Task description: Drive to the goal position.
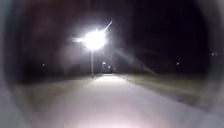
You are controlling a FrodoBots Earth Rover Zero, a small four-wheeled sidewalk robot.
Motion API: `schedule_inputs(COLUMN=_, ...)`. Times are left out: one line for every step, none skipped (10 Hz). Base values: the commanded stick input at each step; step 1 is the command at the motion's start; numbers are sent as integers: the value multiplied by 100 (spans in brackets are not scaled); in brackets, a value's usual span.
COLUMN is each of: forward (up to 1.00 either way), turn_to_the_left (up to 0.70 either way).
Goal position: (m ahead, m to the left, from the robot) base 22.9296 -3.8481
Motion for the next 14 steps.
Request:
schedule_inputs(forward=70, turn_to_the_left=0)
schedule_inputs(forward=70, turn_to_the_left=0)
schedule_inputs(forward=70, turn_to_the_left=0)
schedule_inputs(forward=70, turn_to_the_left=0)
schedule_inputs(forward=70, turn_to_the_left=0)
schedule_inputs(forward=70, turn_to_the_left=0)
schedule_inputs(forward=70, turn_to_the_left=0)
schedule_inputs(forward=70, turn_to_the_left=0)
schedule_inputs(forward=70, turn_to_the_left=0)
schedule_inputs(forward=70, turn_to_the_left=0)
schedule_inputs(forward=70, turn_to_the_left=0)
schedule_inputs(forward=70, turn_to_the_left=0)
schedule_inputs(forward=70, turn_to_the_left=0)
schedule_inputs(forward=70, turn_to_the_left=0)
